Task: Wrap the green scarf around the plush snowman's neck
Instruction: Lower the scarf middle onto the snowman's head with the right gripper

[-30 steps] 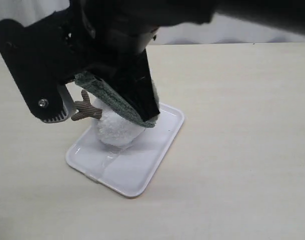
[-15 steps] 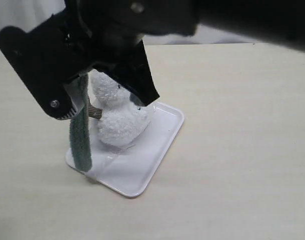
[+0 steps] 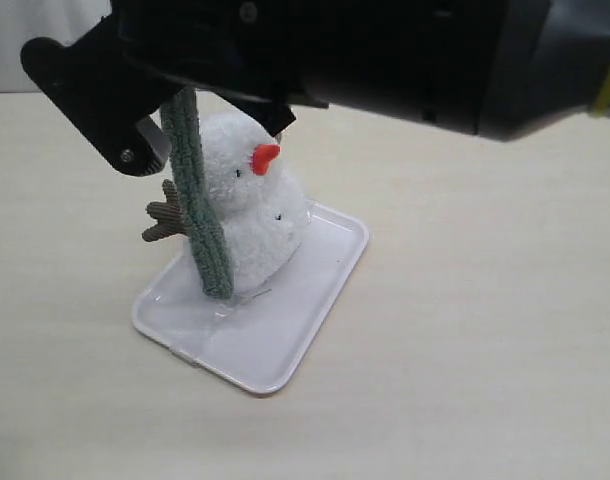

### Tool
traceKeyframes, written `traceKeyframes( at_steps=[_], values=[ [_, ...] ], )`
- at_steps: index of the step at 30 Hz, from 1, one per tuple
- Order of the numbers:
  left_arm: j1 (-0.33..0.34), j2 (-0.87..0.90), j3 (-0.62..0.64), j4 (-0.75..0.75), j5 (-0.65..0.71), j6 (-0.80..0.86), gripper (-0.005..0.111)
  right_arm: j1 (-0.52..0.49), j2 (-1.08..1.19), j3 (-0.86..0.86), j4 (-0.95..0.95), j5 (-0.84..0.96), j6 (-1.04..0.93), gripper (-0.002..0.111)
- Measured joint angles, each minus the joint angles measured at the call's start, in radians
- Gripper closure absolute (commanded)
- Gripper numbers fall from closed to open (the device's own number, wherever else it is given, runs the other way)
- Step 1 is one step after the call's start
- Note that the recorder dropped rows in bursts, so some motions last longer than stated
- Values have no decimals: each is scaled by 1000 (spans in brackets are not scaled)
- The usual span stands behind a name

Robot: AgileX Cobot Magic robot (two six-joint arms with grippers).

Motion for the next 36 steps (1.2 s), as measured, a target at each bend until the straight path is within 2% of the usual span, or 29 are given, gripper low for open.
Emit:
traceKeyframes(
  at_steps=[7, 16, 27, 29, 34, 36],
  values=[
    [0, 0, 0, 0, 0, 0, 107, -94, 44, 0, 145, -193, 62, 104],
    [0, 0, 0, 0, 0, 0, 107, -190, 155, 0, 157, -149, 166, 104],
    [0, 0, 0, 0, 0, 0, 107, -227, 236, 0, 160, -179, 298, 103],
    [0, 0, 0, 0, 0, 0, 107, -227, 236, 0, 160, -198, 327, 95],
    [0, 0, 0, 0, 0, 0, 107, -227, 236, 0, 160, -217, 396, 61],
    [0, 0, 0, 0, 0, 0, 107, -227, 236, -3, 157, -217, 448, 51]
  ],
)
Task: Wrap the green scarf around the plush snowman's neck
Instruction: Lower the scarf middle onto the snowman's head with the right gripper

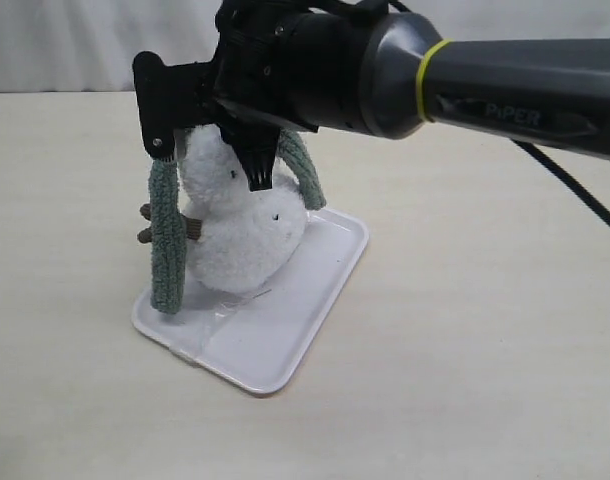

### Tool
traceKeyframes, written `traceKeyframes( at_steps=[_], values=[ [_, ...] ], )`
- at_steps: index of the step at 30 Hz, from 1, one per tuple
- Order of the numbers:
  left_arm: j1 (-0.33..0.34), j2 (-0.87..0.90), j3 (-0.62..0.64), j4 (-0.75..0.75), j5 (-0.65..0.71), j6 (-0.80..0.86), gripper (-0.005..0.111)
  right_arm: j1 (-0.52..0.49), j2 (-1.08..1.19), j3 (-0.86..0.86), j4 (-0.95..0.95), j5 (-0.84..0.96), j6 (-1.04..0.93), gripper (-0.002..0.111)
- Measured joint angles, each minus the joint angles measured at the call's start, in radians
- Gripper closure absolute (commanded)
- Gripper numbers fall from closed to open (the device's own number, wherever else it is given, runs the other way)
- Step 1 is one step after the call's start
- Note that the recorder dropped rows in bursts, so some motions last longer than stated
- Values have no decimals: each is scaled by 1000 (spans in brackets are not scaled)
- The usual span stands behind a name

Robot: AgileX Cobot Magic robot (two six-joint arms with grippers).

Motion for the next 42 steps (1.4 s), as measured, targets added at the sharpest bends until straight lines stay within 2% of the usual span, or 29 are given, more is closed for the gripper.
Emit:
traceKeyframes(
  at_steps=[3, 8, 18, 27, 30, 35, 42],
  values=[
    [0, 0, 0, 0, 0, 0, 107, 0, -4, -4, -7, 25, 97, 49],
    [0, 0, 0, 0, 0, 0, 107, -2, -6, -32, 2, 169, 223, 49],
    [0, 0, 0, 0, 0, 0, 107, -2, -6, -174, 264, 272, 224, 49],
    [0, 0, 0, 0, 0, 0, 107, -8, -6, -282, 328, 446, 214, 49],
    [0, 0, 0, 0, 0, 0, 107, -40, -6, -309, 425, 437, 229, 49],
    [0, 0, 0, 0, 0, 0, 107, -119, -2, -321, 575, 322, 326, 49],
    [0, 0, 0, 0, 0, 0, 107, -165, 51, -322, 718, 315, 373, 49]
  ],
)
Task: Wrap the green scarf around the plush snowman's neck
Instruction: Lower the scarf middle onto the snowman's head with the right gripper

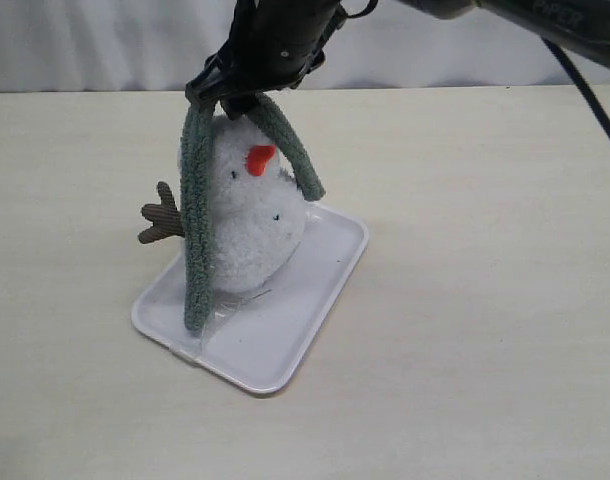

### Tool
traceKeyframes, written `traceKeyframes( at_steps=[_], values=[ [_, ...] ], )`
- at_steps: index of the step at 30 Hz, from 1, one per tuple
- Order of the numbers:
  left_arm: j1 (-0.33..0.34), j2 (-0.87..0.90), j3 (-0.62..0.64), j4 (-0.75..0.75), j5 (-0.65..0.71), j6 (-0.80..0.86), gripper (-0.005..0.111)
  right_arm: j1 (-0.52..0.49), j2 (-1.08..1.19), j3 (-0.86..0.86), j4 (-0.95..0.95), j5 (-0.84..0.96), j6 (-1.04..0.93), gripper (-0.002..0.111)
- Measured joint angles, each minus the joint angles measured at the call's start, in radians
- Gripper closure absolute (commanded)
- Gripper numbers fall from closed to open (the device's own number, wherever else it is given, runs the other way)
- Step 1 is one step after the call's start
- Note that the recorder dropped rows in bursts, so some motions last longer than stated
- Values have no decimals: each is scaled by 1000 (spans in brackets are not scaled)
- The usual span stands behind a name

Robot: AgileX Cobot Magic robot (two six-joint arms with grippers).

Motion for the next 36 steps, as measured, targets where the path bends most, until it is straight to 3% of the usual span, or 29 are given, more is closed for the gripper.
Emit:
traceKeyframes(
  at_steps=[12, 24, 26, 30, 31, 36],
  values=[
    [0, 0, 0, 0, 0, 0, 107, -14, 34, -19, 69, 74, 20, 49],
    [0, 0, 0, 0, 0, 0, 107, -18, 35, -173, 119, 234, 17, 49],
    [0, 0, 0, 0, 0, 0, 107, -18, 35, -173, 122, 237, 11, 57],
    [0, 0, 0, 0, 0, 0, 107, 13, 35, -173, 122, 209, -71, 99],
    [0, 0, 0, 0, 0, 0, 107, 33, 35, -173, 120, 202, -112, 104],
    [0, 0, 0, 0, 0, 0, 107, 98, 40, -173, 59, 192, -148, 104]
  ],
)
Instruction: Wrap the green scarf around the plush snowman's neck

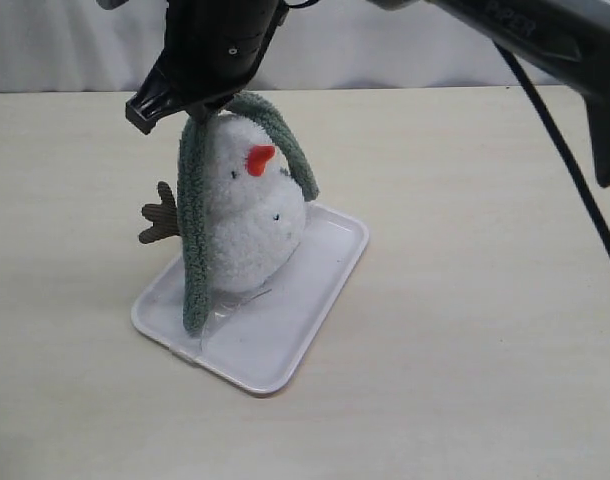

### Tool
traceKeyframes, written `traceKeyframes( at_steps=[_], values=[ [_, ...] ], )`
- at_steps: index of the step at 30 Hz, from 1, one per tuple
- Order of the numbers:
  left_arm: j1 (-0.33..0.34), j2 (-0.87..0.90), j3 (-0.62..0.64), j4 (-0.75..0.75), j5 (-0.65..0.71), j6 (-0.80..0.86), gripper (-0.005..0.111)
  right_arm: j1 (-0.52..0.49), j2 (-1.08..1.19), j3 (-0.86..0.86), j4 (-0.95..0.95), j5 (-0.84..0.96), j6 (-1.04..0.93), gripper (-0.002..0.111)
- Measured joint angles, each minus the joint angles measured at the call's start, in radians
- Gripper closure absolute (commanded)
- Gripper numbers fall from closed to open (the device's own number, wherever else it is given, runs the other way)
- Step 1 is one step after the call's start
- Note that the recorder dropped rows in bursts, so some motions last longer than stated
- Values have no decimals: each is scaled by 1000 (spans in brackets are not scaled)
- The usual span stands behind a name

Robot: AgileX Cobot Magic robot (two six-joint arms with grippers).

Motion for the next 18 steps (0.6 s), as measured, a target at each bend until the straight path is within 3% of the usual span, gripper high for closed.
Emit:
traceKeyframes(
  at_steps=[14, 18],
  values=[
    [0, 0, 0, 0, 0, 0, 107, 0, 35, -2, -82, -87, 78, 103],
    [0, 0, 0, 0, 0, 0, 107, 0, -13, -2, -68, -37, 99, 89]
  ],
)
